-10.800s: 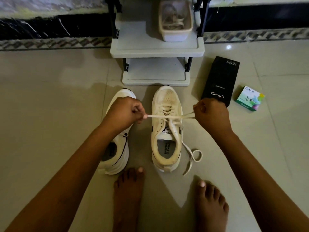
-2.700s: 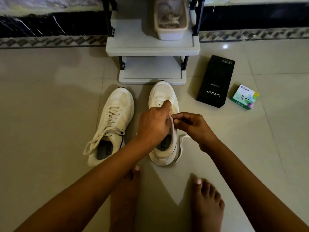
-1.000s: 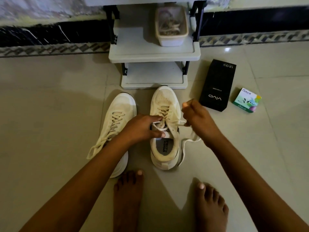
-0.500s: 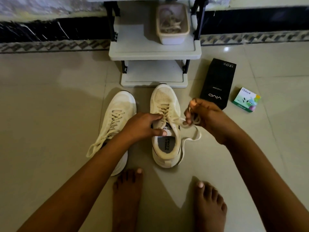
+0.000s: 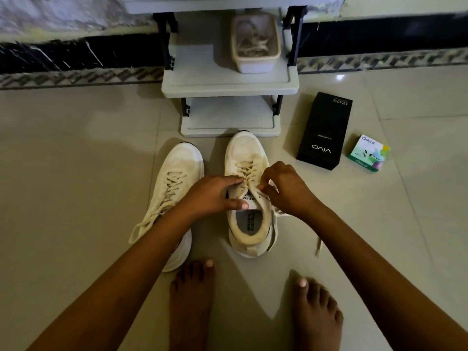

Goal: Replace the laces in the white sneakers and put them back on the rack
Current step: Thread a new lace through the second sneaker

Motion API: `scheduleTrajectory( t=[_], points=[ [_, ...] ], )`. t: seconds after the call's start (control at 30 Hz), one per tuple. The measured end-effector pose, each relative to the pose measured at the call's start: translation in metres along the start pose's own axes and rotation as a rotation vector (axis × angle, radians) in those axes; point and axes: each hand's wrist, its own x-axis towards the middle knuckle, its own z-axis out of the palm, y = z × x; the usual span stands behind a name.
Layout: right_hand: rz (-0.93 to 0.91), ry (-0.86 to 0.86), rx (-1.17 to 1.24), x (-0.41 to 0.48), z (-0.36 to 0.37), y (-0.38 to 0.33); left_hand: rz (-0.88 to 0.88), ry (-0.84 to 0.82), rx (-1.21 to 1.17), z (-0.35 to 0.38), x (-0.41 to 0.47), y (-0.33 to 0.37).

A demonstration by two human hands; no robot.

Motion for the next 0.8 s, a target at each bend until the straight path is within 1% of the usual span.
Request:
scheduleTrajectory(
  t=[0.07,0.17,0.23,0.3,0.37,0.43,0.47,0.5,0.57,0.67,0.8],
  points=[
    [0.009,0.005,0.090,0.001,-0.003,0.000,-0.002,0.006,-0.007,0.000,0.000,-0.001],
    [0.101,0.058,0.452,-0.003,-0.014,-0.005,0.008,0.013,-0.011,0.001,-0.001,-0.001],
    [0.163,0.103,0.649,-0.005,-0.026,-0.011,0.007,0.010,-0.009,0.001,-0.001,-0.002],
    [0.190,0.078,0.845,-0.007,-0.041,-0.016,0.007,-0.002,0.009,0.001,-0.002,0.000],
    [0.173,0.007,1.130,-0.009,-0.057,-0.024,0.015,0.006,-0.004,-0.003,-0.003,0.003],
    [0.146,-0.041,1.349,-0.011,-0.069,-0.031,0.031,0.088,-0.154,-0.011,-0.008,0.011],
    [0.129,-0.052,1.412,-0.012,-0.074,-0.036,0.049,0.127,-0.262,-0.018,-0.010,0.017],
    [0.108,-0.059,1.461,-0.013,-0.077,-0.039,0.074,0.129,-0.370,-0.023,-0.012,0.024],
    [0.064,-0.071,1.537,-0.014,-0.081,-0.045,0.112,0.049,-0.529,-0.030,-0.016,0.038],
    [0.055,-0.069,1.572,-0.015,-0.081,-0.047,0.141,-0.067,-0.585,-0.025,-0.019,0.052],
    [0.099,-0.036,1.601,-0.014,-0.078,-0.042,0.132,-0.074,-0.643,-0.016,-0.023,0.052]
  ],
)
